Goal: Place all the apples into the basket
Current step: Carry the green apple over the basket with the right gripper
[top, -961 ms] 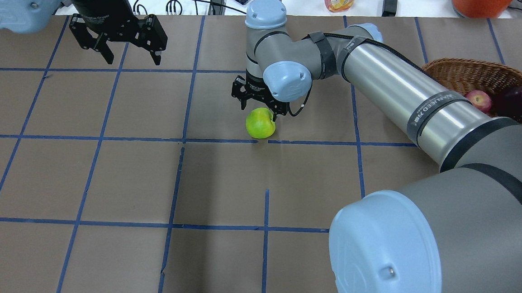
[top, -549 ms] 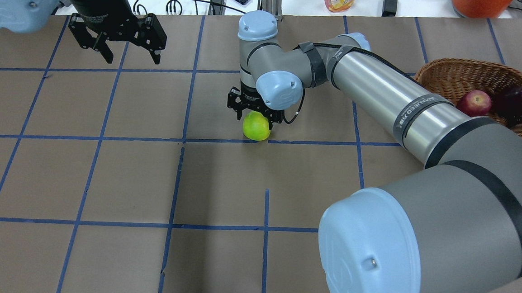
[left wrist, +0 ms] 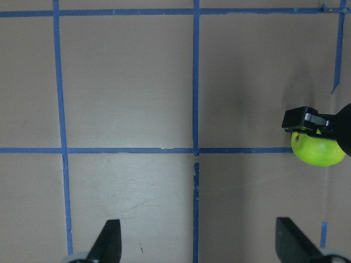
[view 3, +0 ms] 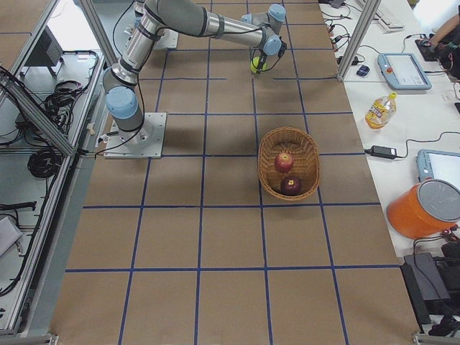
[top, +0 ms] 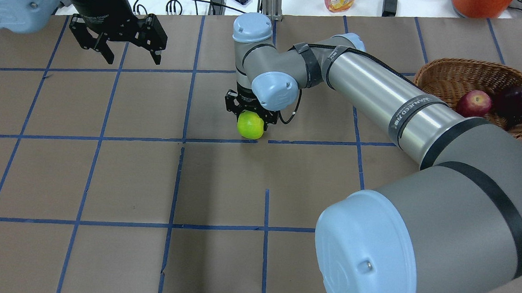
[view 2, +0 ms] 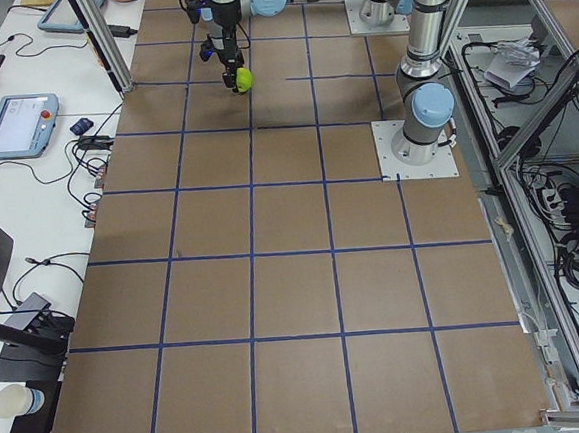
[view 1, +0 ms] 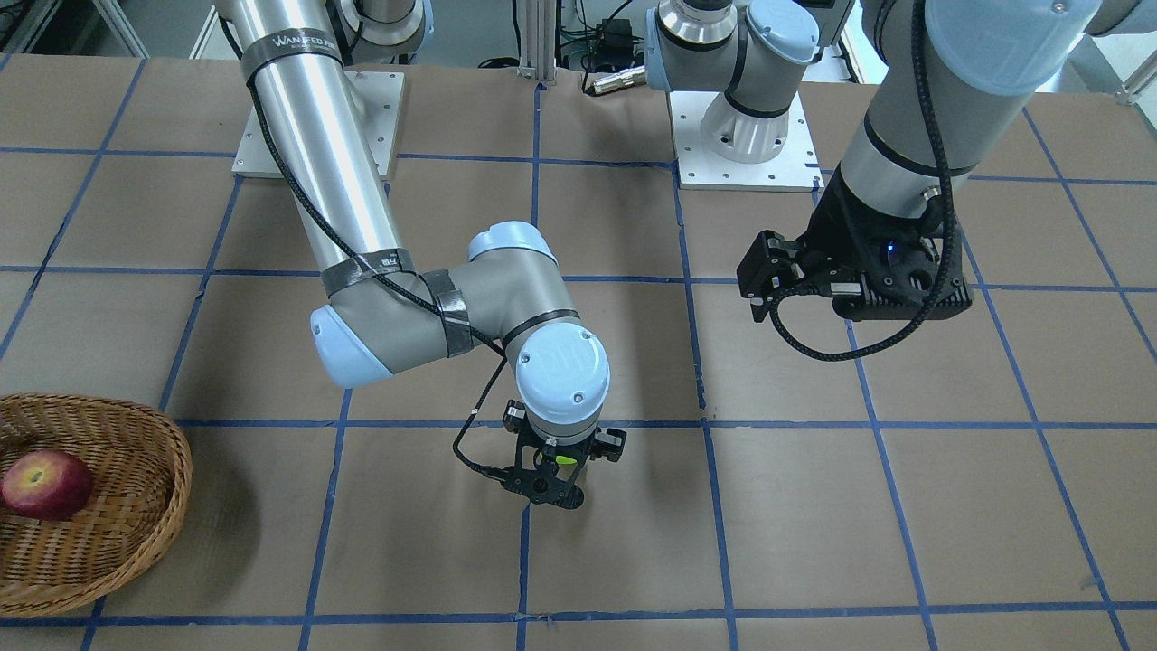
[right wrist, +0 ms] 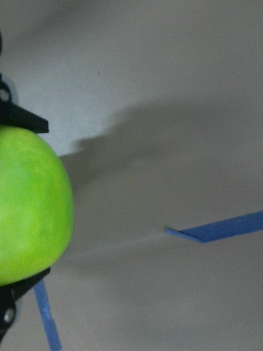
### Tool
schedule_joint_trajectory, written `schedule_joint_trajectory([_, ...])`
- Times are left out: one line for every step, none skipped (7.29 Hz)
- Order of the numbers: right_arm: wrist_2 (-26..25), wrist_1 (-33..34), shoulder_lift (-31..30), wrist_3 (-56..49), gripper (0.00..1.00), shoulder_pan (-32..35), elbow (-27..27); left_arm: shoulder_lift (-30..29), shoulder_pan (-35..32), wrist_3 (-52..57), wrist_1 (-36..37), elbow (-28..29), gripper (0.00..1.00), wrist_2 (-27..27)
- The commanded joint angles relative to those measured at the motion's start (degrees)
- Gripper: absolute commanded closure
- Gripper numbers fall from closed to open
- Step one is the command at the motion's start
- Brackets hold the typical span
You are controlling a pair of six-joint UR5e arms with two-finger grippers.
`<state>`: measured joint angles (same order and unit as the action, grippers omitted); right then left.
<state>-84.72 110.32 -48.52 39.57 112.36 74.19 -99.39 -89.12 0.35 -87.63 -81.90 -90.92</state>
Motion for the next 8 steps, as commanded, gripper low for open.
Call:
schedule_joint_trajectory([-0.4,-1.9,-3.6,-0.1,1.00,-2.4,-0.8,0.0,0.1,0.0,0.0,0.0,0.00,0.0])
schedule_joint_trajectory([-0.7,-8.4,-7.2,-3.4,1.00,-6.9,-2.0,0.0,0.1,0.0,0.0,0.1,0.00,0.1])
schedule_joint_trajectory([-1.8,-14.5,-10.8,-11.8,1.00,-14.4,-2.6,0.0,0.1,0.0,0.0,0.0,0.00,0.1])
schedule_joint_trajectory([-6.3,-16.7,-13.2,-22.1,1.00,-22.5,-1.8,0.0,0.1,0.0,0.0,0.0,0.00,0.1])
schedule_joint_trajectory([-7.4,-16.8,-13.6,-32.3,1.00,-31.1,-2.3,0.0,0.1,0.0,0.0,0.0,0.00,0.2])
schedule_joint_trajectory([-7.9,-16.7,-13.5,-38.2,1.00,-37.1,-2.1,0.0,0.1,0.0,-0.1,0.0,0.00,0.2])
schedule_joint_trajectory([-9.3,-15.3,-12.9,-44.0,1.00,-40.0,-2.3,0.0,0.1,0.0,0.0,0.0,0.00,0.2])
schedule_joint_trajectory([-9.8,-12.9,-11.2,-45.7,1.00,-41.7,-1.6,0.0,0.0,0.0,0.0,0.0,0.00,0.2])
